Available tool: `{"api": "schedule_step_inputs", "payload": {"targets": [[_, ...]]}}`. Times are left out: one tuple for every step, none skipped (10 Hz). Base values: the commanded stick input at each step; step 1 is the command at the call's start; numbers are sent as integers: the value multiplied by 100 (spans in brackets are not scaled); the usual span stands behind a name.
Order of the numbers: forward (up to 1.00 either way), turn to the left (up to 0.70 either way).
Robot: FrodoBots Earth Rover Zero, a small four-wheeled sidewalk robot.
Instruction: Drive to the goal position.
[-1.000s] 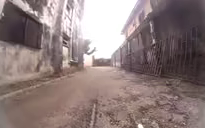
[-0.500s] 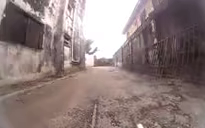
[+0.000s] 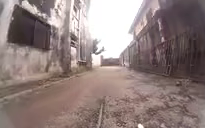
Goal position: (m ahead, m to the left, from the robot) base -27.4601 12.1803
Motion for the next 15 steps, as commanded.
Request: {"api": "schedule_step_inputs", "payload": {"targets": [[0,82],[0,84],[0,85],[0,85],[0,85],[0,85],[0,85],[0,85],[0,85],[0,85],[0,85],[0,85],[0,85],[0,85],[0,85]]}}
